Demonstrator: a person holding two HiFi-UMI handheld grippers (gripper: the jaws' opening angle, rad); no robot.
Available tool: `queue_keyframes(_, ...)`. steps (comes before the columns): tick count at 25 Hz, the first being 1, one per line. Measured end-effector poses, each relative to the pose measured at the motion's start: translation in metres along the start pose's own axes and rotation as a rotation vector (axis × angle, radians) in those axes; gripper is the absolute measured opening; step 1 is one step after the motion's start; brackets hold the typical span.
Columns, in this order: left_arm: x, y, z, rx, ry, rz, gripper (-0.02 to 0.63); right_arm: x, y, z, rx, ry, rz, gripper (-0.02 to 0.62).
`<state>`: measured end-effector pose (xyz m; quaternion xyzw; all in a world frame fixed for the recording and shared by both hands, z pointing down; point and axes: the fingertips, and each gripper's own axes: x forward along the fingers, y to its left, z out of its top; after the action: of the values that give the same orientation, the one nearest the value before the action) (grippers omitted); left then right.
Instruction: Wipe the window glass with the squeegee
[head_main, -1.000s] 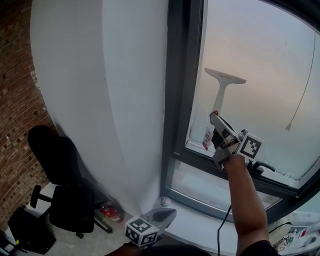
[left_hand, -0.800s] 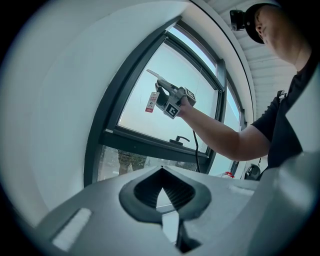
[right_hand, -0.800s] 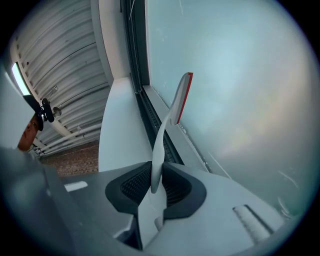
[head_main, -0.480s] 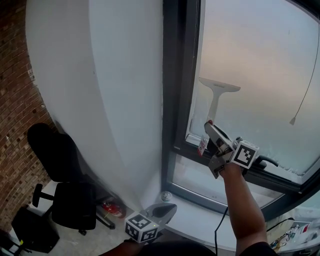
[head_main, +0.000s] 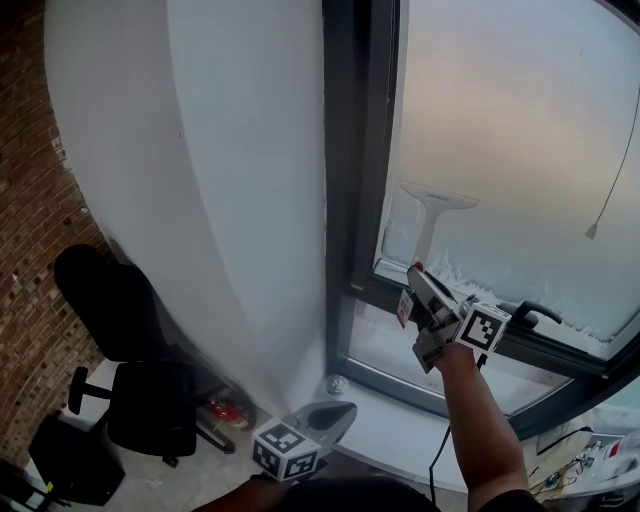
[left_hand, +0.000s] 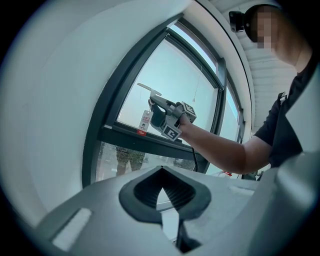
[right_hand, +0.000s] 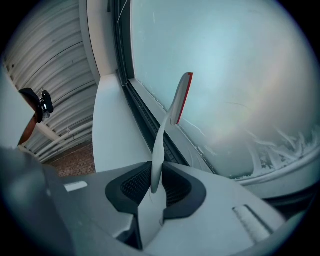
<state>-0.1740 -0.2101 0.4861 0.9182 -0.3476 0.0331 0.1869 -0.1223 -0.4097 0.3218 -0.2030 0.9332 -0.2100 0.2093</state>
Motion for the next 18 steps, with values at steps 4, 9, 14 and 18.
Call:
queue_keyframes(4,0.000,0.002,-0.001,-0.004,0.003,-0.004,0.000,-0.007,-0.013,-0.021,0.042,0.010,-0.029,0.087)
queue_keyframes(9,0.000,0.003,0.000,-0.006,0.006,-0.009,0.000,-0.013,-0.020,-0.046,0.099,0.020,-0.045,0.087)
queue_keyframes(14,-0.001,0.004,-0.001,-0.009,0.006,-0.012,0.000,-0.019,-0.027,-0.074,0.130,0.042,-0.066,0.087)
queue_keyframes(18,-0.001,0.003,-0.003,-0.010,0.013,-0.016,0.000,-0.026,-0.035,-0.095,0.192,0.040,-0.080,0.087)
